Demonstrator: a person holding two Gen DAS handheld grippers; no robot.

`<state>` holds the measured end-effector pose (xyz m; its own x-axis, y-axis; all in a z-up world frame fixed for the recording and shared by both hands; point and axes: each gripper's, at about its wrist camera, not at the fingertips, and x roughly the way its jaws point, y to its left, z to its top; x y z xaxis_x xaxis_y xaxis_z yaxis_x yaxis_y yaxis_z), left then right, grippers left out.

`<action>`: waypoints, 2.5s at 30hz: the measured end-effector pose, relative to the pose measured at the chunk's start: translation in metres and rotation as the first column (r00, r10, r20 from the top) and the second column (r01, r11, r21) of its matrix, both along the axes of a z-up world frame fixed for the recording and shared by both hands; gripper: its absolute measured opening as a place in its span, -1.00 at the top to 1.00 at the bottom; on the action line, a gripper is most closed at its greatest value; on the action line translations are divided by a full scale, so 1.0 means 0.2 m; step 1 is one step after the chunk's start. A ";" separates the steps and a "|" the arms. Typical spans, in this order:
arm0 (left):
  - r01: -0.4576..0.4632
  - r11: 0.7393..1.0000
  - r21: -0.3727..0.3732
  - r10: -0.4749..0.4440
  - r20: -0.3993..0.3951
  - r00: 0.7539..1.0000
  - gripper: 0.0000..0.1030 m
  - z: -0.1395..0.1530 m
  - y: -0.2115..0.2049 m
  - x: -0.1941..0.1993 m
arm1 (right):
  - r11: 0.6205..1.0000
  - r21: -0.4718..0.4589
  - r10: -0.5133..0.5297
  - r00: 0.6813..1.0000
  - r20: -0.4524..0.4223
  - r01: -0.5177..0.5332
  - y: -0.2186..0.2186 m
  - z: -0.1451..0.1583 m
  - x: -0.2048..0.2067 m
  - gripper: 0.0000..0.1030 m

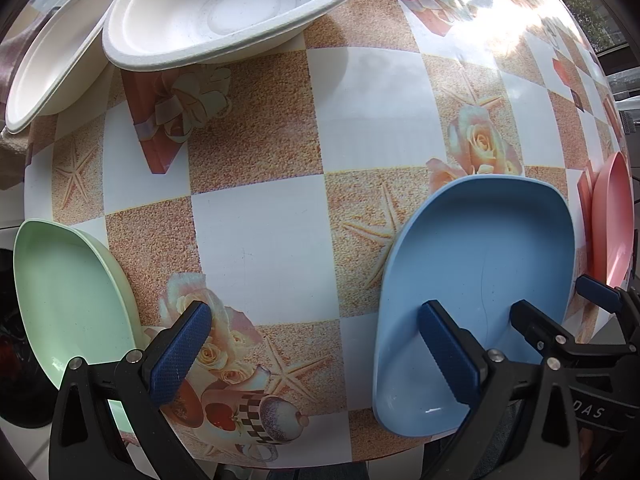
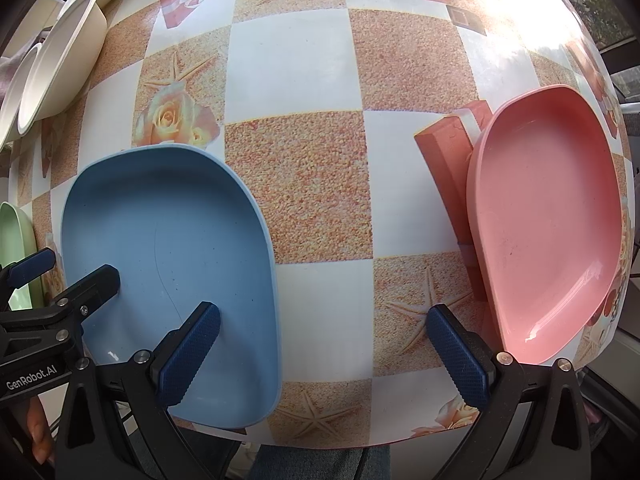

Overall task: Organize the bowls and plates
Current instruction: 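Close the right gripper on the blue plate rim while the left gripper grips beside it, then lift the blue plate with both grippers and carry it over the green plate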

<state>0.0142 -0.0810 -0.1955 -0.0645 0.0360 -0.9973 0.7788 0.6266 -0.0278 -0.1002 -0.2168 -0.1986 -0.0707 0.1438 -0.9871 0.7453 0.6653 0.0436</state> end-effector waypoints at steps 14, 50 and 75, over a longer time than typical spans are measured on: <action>-0.001 1.000 -0.001 0.001 0.002 1.000 -1.00 0.00 0.00 0.00 | 1.000 -0.002 -0.001 1.000 0.002 0.001 0.00 0.00 0.00 -1.00; 0.257 0.966 0.012 -0.256 -0.038 0.966 0.52 0.13 -0.19 -0.07 | 0.990 0.141 0.015 1.000 -0.014 -0.013 0.18 0.15 0.15 0.48; 0.265 0.964 -0.012 -0.266 -0.037 0.963 0.52 0.32 -0.08 -0.01 | 0.978 0.202 0.041 0.999 0.009 -0.042 0.57 0.23 0.29 0.37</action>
